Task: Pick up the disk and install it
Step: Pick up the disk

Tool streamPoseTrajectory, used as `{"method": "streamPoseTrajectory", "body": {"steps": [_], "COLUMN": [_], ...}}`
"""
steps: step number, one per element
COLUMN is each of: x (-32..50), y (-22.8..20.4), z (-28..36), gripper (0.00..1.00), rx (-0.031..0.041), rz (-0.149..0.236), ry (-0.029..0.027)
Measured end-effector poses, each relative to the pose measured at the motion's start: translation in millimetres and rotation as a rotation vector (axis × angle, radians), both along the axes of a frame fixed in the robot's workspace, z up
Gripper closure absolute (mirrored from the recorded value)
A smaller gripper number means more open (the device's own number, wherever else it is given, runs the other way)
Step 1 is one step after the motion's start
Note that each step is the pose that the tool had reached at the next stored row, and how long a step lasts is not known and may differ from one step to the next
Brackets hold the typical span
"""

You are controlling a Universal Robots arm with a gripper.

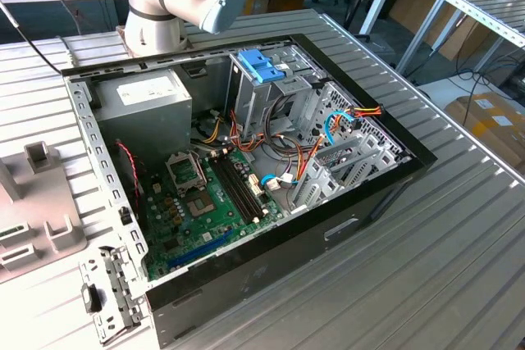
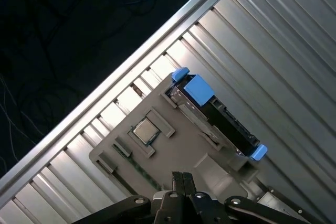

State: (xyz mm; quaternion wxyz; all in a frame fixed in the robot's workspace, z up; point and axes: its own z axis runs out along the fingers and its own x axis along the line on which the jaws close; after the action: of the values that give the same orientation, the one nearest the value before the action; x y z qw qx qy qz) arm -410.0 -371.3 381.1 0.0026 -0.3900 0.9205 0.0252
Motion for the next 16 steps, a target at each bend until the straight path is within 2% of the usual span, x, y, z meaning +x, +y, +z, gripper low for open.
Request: {"method": "streamPoseTrajectory", "body": {"steps": [11, 16], "x": [0.0, 0.0], "y": [0.0, 0.0], "z": [0.0, 0.0], "gripper": [0.89, 0.89], "rx": [0.0000, 0.0000], "rz": [0.063, 0.108], "ry": [-0.0001, 0.0000]}}
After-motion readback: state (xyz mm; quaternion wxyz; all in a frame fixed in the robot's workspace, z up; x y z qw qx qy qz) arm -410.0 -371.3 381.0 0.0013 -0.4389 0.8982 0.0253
